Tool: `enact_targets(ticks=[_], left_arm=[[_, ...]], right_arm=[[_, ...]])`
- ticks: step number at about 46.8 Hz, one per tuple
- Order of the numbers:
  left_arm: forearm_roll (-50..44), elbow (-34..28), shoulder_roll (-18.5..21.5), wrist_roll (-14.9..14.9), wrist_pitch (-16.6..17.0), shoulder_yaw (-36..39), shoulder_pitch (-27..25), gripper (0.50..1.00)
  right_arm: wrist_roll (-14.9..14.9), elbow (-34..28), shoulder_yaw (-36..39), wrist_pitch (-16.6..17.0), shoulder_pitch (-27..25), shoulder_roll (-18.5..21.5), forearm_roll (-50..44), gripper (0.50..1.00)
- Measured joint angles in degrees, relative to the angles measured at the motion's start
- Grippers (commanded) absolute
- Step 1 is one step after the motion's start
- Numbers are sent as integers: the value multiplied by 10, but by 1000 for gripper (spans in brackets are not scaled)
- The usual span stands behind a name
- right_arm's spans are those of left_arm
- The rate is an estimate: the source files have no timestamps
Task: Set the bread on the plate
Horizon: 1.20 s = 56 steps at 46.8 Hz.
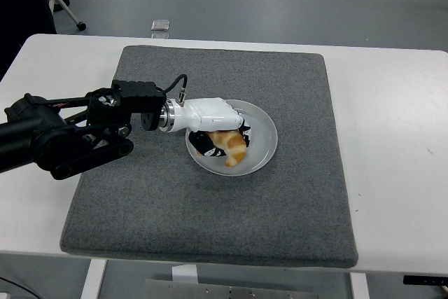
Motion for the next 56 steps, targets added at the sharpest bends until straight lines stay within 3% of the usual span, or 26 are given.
enact_targets(ticks=[14,18,31,37,40,45,56], left_arm=[[0,1,-1,0,2,0,4,514],[0,3,-1,0,2,0,4,610],[-1,6,-2,0,3,-1,5,776],[-2,6,-2,1,3,-1,5,878],[-3,6,-2,1,3,-1,5,956],[-6,6,-2,1,3,-1,5,986],[-15,0,-2,0,3,-8,0,992]], right_arm=[[0,0,0,0,0,0,0,930],[0,0,0,0,0,0,0,930],[0,0,0,0,0,0,0,930],[0,0,0,0,0,0,0,930],[0,0,0,0,0,0,0,932],[0,0,0,0,0,0,0,930],[0,0,0,0,0,0,0,930]])
